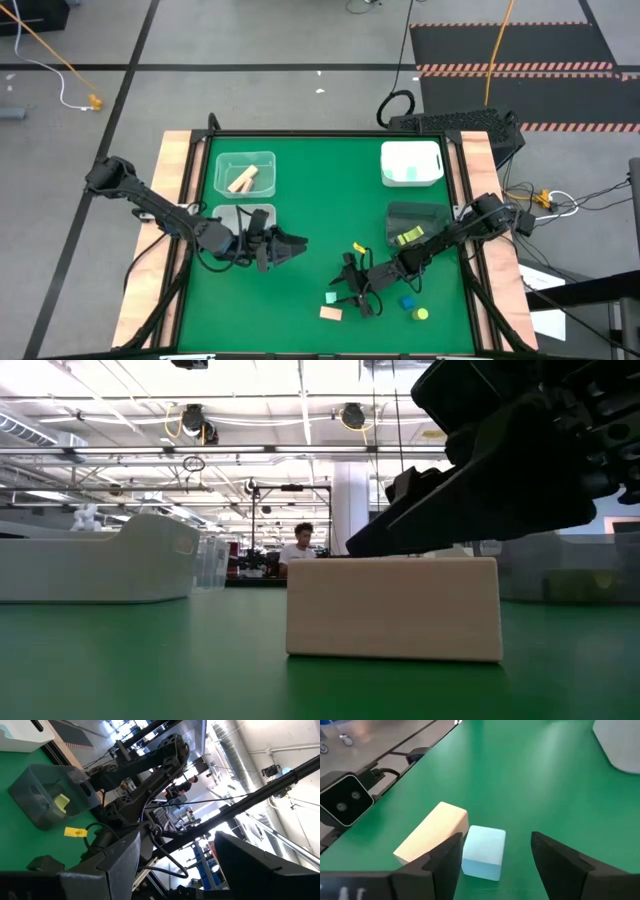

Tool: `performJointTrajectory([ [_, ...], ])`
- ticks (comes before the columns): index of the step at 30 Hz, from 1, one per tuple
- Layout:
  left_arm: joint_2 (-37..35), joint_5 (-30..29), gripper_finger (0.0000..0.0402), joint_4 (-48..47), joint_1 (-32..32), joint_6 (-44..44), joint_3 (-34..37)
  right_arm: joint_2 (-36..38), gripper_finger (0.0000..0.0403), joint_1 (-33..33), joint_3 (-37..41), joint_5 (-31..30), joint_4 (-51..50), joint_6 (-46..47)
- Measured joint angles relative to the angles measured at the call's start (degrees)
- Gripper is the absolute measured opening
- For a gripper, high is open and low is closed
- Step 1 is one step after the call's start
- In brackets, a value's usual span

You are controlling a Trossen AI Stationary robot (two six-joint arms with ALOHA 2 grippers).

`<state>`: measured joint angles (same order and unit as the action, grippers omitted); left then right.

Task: Sort & place blocks by color
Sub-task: Put the light blue block into the white bin

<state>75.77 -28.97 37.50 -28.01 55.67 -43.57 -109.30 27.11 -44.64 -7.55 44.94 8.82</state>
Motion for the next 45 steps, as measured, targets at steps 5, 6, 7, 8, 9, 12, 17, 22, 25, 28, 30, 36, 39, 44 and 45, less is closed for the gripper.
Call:
performJointTrajectory([
  [5, 0.0, 0.0, 0.0255, 0.0, 0.0, 0.2, 0.0, 0.0, 0.0226, 0.8, 0.0, 0.0, 0.4, 1.8],
  [6, 0.0, 0.0, 0.0255, 0.0, 0.0, 0.4, 0.0, 0.0, 0.0226, 0.9, 0.0, 0.0, 0.6, 1.8],
  [7, 0.0, 0.0, 0.0255, 0.0, 0.0, 0.4, 0.0, 0.0, 0.0226, 1.1, 0.0, 0.0, 0.7, 2.1],
  [8, 0.0, 0.0, 0.0255, 0.0, 0.0, 0.4, 0.0, 0.0, 0.0226, 1.2, 0.0, 0.0, 0.7, 2.4],
  [9, 0.0, 0.0, 0.0255, 0.0, 0.0, 0.4, 0.0, 0.0, 0.0226, 1.2, 0.0, 0.0, 0.7, 2.5],
  [12, 0.0, 0.0, 0.0255, 0.0, 0.0, 0.4, 0.0, 0.0, 0.0226, 1.1, 0.0, -0.2, 0.5, 2.5],
  [17, 0.0, 0.0, 0.0255, 0.0, 0.3, 1.0, 0.0, 0.0, 0.0226, 1.2, -0.1, -1.6, 1.1, 3.4],
  [22, 0.0, 0.0, 0.0255, 0.0, 0.3, 1.6, 0.0, 0.0, 0.0226, 1.1, -1.2, -3.1, 1.1, 3.7],
  [25, 0.0, 0.0, 0.0255, 0.0, 0.3, 2.2, 0.0, -0.5, 0.0226, 1.1, -1.6, -3.2, 1.2, 3.3],
  [28, 0.0, 0.0, 0.0255, 0.0, 0.3, 3.0, 0.0, -2.8, 0.0226, 1.1, -2.0, -3.0, 1.0, 3.8],
  [30, 0.0, 0.0, 0.0255, 0.0, 0.3, 3.0, 0.0, -5.0, 0.0226, 1.2, -3.0, -2.7, 1.0, 5.3],
  [36, 0.0, 0.0, 0.0255, -0.3, 0.3, 3.4, 0.0, -9.3, 0.0226, 1.1, -4.9, -3.1, 1.5, 4.0],
  [39, 0.0, 0.0, 0.0255, -0.6, 0.3, 3.3, 0.0, -10.2, 0.0221, 1.1, -5.5, -3.2, 2.1, 3.9],
  [44, 0.0, 0.0, 0.0255, -1.2, 0.3, 3.2, 0.0, -10.3, 0.0175, 1.0, -5.4, -3.6, 2.4, 4.0],
  [45, 0.0, 0.0, 0.0255, -1.4, 0.3, 3.2, 0.0, -10.3, 0.0160, 1.0, -5.4, -3.7, 2.4, 4.0],
])
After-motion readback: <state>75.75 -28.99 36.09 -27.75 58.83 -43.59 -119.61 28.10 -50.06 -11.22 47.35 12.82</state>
